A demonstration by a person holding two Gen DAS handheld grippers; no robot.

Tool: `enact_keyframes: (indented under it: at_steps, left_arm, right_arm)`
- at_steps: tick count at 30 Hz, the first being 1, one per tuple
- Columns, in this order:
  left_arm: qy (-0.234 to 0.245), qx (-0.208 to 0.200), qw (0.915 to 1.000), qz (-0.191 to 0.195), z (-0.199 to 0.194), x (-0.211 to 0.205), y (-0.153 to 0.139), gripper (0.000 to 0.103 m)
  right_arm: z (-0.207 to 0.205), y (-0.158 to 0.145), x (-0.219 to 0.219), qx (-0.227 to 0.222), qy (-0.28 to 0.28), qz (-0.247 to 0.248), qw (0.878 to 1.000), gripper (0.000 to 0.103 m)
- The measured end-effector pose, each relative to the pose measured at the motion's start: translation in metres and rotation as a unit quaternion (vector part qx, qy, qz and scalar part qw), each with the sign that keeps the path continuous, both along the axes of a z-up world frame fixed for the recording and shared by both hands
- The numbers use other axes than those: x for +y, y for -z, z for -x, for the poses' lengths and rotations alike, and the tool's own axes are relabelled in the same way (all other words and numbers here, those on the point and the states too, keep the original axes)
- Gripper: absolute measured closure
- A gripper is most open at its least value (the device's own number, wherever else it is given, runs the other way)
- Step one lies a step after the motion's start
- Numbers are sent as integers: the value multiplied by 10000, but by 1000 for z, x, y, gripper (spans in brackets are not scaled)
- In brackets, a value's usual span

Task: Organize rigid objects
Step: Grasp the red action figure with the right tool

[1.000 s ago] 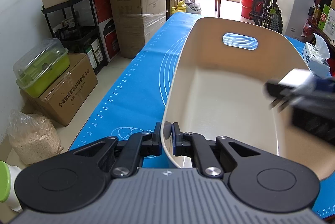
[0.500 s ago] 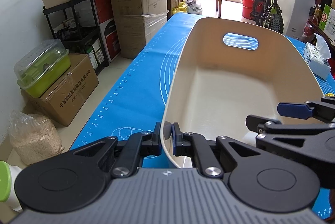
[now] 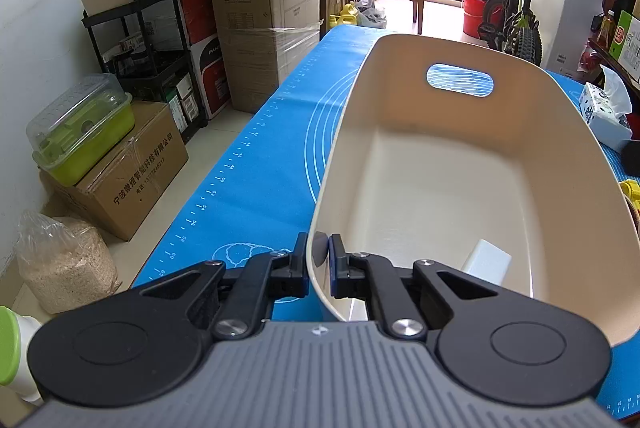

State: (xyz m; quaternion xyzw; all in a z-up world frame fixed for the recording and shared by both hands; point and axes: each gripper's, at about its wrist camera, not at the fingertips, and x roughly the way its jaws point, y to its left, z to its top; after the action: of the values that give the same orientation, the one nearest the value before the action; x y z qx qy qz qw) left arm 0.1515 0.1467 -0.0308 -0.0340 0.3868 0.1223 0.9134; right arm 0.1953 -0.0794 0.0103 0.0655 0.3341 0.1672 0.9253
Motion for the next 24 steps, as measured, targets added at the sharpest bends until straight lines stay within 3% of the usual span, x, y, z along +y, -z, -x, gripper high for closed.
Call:
enact_keyframes:
  at_steps: [5,13,17,22,24]
  left_arm:
    - [-3,-2,10000,-1,0,1,0,92]
    - [2,-2,10000,-3,0,1,1,91]
    - [3,-3,10000,-3,1,1,1,91]
    - [2,-5,10000,-2,1,0,1,91]
    - [2,-6,10000,-2,1,0,1,91]
  right_arm:
    - [0,13,-53,267,693,-195,9970,23]
    - [1,69,-109,1039,1557,-305,9819,23]
    - [-5,93,-120,1508,1770,-656,9704,23]
    - [-6,108,-123,1674,1864,-1131,9615,23]
    - [-10,111,-123,1739,1858,-1340,9578,28]
